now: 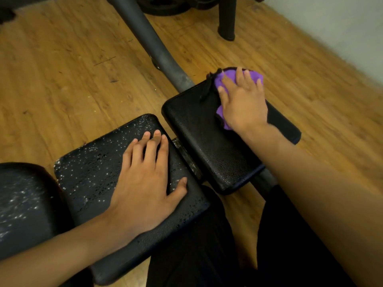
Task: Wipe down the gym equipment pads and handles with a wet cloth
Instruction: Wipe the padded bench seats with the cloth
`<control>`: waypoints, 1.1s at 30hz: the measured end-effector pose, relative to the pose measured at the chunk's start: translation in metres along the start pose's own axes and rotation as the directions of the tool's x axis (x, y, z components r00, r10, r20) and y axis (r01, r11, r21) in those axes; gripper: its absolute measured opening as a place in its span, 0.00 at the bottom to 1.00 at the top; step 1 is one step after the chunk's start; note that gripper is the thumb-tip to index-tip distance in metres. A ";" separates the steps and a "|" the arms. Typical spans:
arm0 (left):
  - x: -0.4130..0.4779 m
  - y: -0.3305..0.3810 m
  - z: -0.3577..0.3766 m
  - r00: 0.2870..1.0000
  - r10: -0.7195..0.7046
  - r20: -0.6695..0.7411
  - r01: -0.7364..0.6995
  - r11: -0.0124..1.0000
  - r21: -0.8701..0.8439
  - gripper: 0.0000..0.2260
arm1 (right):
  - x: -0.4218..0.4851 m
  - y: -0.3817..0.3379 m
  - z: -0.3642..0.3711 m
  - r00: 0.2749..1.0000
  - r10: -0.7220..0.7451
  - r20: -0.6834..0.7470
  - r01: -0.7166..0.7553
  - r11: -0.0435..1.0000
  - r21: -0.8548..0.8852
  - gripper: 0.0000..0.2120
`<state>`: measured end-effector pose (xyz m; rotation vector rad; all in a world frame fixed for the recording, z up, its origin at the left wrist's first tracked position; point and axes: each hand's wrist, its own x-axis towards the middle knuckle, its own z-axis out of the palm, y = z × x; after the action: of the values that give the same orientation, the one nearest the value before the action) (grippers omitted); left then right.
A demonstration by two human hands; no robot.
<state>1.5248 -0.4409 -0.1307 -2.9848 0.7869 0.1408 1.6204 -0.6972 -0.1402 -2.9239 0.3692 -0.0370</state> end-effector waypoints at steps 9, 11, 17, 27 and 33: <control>-0.001 0.001 0.000 1.000 -0.006 -0.018 0.006 1.000 -0.008 0.41 | -0.079 0.007 -0.018 0.967 -0.191 0.166 0.203 0.977 -0.060 0.44; 0.000 0.002 -0.001 1.000 -0.006 -0.008 0.006 1.000 -0.010 0.42 | -0.106 0.010 -0.019 0.946 -0.237 0.221 0.271 0.953 -0.138 0.44; -0.001 0.001 -0.001 1.000 -0.002 0.001 0.002 1.000 -0.012 0.42 | -0.035 0.008 -0.008 0.957 -0.279 0.082 0.288 0.951 -0.115 0.37; 0.000 0.000 -0.002 1.000 0.004 -0.011 -0.004 1.000 -0.023 0.43 | 0.052 -0.047 -0.001 0.833 -0.550 0.062 0.553 0.825 -0.119 0.25; 0.000 0.000 -0.001 1.000 0.028 -0.013 -0.028 1.000 -0.006 0.42 | 0.039 -0.077 0.010 0.635 -0.772 0.016 0.772 0.633 -0.055 0.31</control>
<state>1.5251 -0.4409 -0.1302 -2.9848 0.8308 0.1261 1.6771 -0.6319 -0.1346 -2.8807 -0.9369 -0.1621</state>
